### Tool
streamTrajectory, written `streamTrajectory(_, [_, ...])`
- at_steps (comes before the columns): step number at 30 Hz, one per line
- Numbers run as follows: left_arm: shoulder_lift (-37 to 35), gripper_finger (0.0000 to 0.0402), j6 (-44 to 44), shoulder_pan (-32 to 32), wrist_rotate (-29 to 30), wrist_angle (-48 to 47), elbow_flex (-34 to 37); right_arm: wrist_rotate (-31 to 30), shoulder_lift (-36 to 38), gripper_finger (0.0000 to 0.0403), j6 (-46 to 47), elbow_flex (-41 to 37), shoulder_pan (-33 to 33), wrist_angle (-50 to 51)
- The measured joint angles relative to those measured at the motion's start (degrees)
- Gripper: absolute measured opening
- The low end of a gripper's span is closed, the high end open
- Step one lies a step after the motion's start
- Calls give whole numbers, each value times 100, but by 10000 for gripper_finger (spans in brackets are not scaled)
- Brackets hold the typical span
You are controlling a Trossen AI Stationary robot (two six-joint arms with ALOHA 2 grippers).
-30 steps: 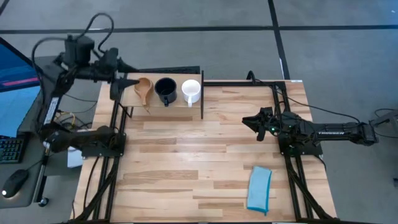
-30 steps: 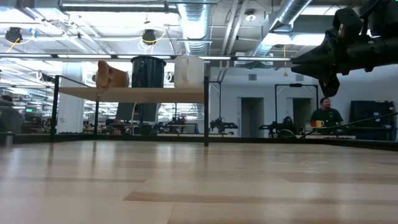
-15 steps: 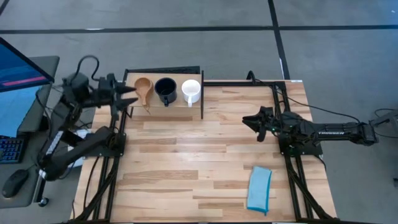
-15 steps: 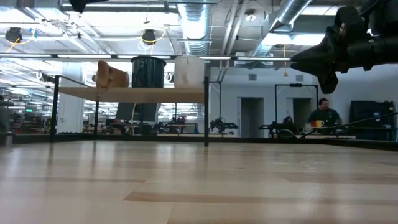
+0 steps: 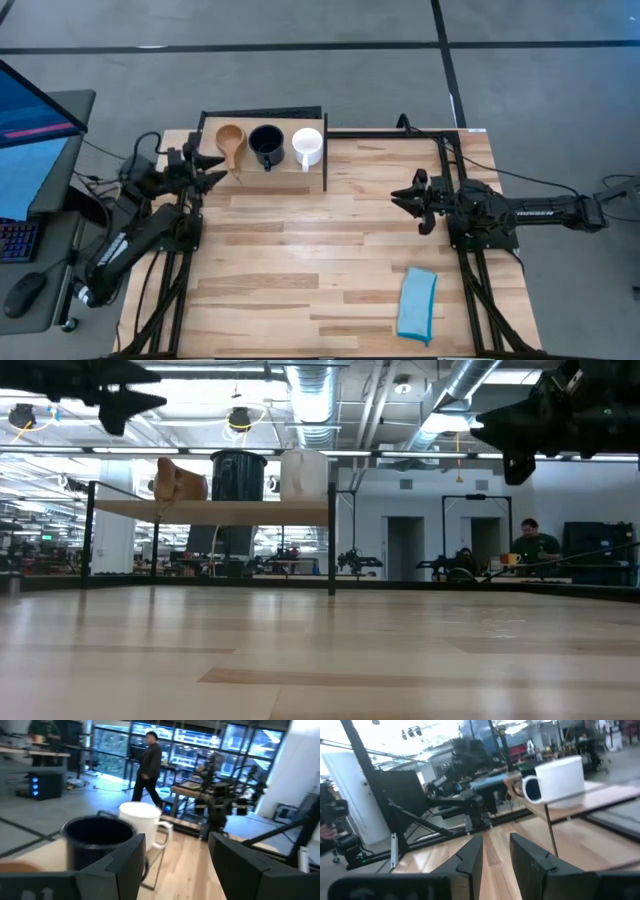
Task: Stack small to large cups/mugs on shelf
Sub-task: Return to Home Position
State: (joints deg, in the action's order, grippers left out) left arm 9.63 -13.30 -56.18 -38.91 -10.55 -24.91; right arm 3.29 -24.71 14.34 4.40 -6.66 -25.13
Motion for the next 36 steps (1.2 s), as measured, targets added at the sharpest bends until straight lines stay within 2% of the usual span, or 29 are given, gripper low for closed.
streamTrajectory(6, [-504,209,-52,-1,329,-94,423,-16,44,118,-181,0,77,-69])
streamTrajectory(11, [-941,209,-48,4,869,-815,440,-171,42,118,-194,0,53,-63])
streamTrajectory(17, [-950,209,7,199,1009,-978,440,-188,58,118,-283,-2,58,-39])
streamTrajectory(25, [-938,209,-245,783,1997,-802,437,-164,284,118,-194,-4,58,209])
streamTrajectory(31, [-890,209,-356,1398,2594,-222,435,-168,400,118,-194,-4,54,240])
streamTrajectory(36, [-829,209,-334,1892,3163,-514,450,-170,407,118,-222,-4,53,259])
